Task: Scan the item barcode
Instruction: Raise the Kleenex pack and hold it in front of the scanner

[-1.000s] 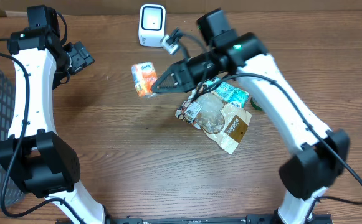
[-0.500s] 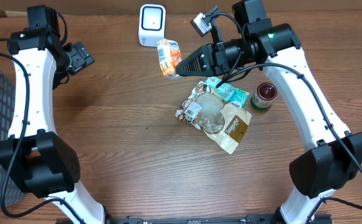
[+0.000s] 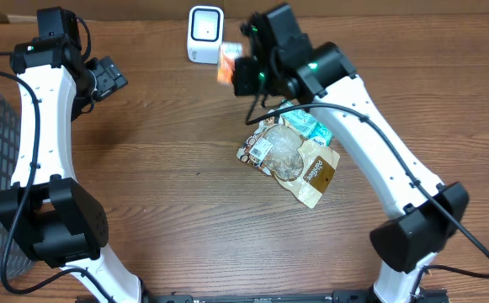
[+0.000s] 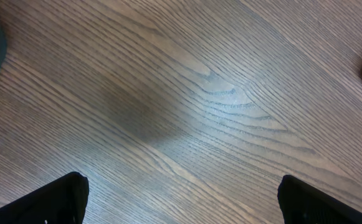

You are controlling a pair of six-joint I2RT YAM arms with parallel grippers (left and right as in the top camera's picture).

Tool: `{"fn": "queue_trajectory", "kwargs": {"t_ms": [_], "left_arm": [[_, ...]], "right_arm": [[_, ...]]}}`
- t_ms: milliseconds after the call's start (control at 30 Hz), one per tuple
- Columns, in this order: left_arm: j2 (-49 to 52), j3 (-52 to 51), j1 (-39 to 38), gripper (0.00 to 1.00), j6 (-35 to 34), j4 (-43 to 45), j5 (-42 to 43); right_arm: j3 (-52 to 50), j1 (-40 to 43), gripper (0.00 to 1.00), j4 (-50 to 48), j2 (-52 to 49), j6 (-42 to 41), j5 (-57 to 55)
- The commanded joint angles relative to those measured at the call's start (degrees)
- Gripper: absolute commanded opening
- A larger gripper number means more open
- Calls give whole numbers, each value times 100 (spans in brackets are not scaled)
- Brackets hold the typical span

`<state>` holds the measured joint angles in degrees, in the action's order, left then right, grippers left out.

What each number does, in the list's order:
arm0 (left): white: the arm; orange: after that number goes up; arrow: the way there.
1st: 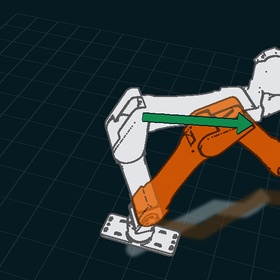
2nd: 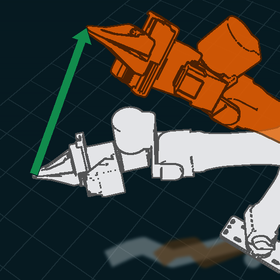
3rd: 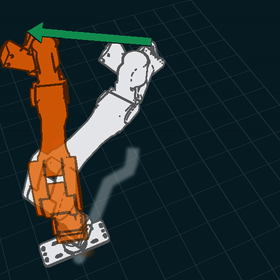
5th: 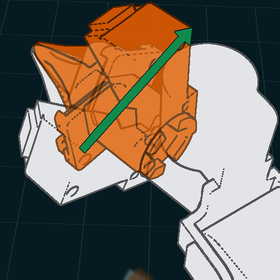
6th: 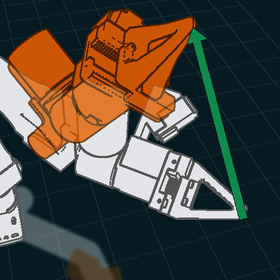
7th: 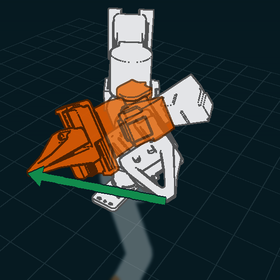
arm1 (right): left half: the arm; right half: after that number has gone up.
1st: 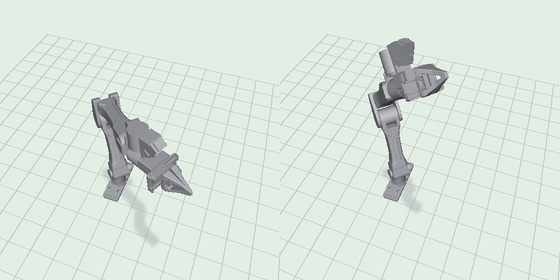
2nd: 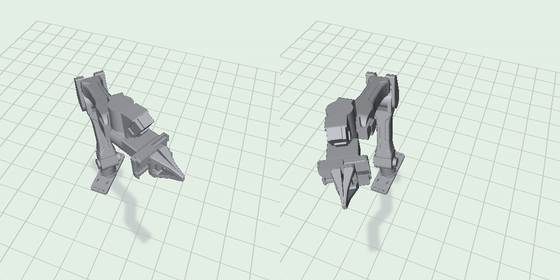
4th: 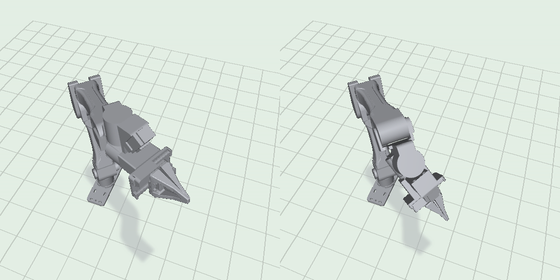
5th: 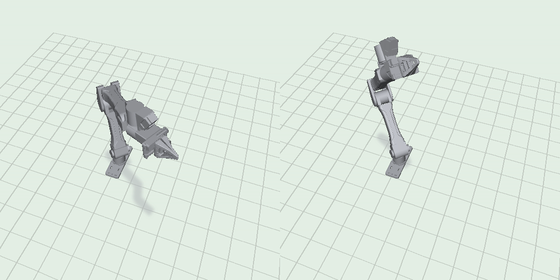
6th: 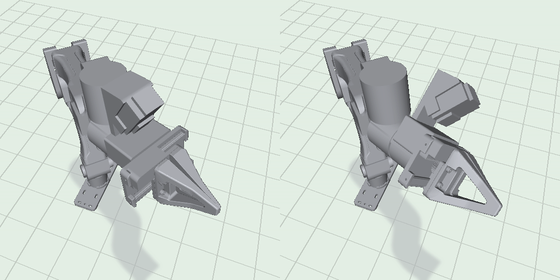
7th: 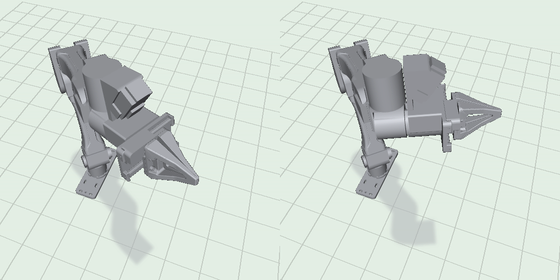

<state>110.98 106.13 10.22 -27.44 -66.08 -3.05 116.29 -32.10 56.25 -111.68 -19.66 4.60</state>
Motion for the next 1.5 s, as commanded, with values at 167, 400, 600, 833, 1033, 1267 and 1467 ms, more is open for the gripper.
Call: {"fn": "queue_trajectory", "kwargs": {"t_ms": [167, 400, 600, 833, 1033, 1267, 1467], "left_arm": [[-90, 94, -13, 100, 63, -9, -33], [-90, 94, -13, 99, 63, -11, -33], [-90, 94, -13, 100, 63, -9, -33], [-90, 94, -13, 100, 63, -9, -33], [-90, 94, -13, 100, 63, -9, -33], [-90, 94, -13, 100, 66, -9, -33], [-90, 94, -13, 100, 63, -11, -33]], "right_arm": [[645, -243, 4, -2667, -1259, 2413, -3075], [636, -275, 4, -4911, -2275, 5783, -3156], [634, -289, 4, -5893, -3014, 8089, -3154], [632, -227, 4, -6220, -3611, 9154, -3156], [629, -229, 4, -6220, -3644, 9154, -3121], [629, -236, 4, -6199, -3628, 9075, -3119], [629, -240, 4, -6148, -3322, 8172, -3161]]}}
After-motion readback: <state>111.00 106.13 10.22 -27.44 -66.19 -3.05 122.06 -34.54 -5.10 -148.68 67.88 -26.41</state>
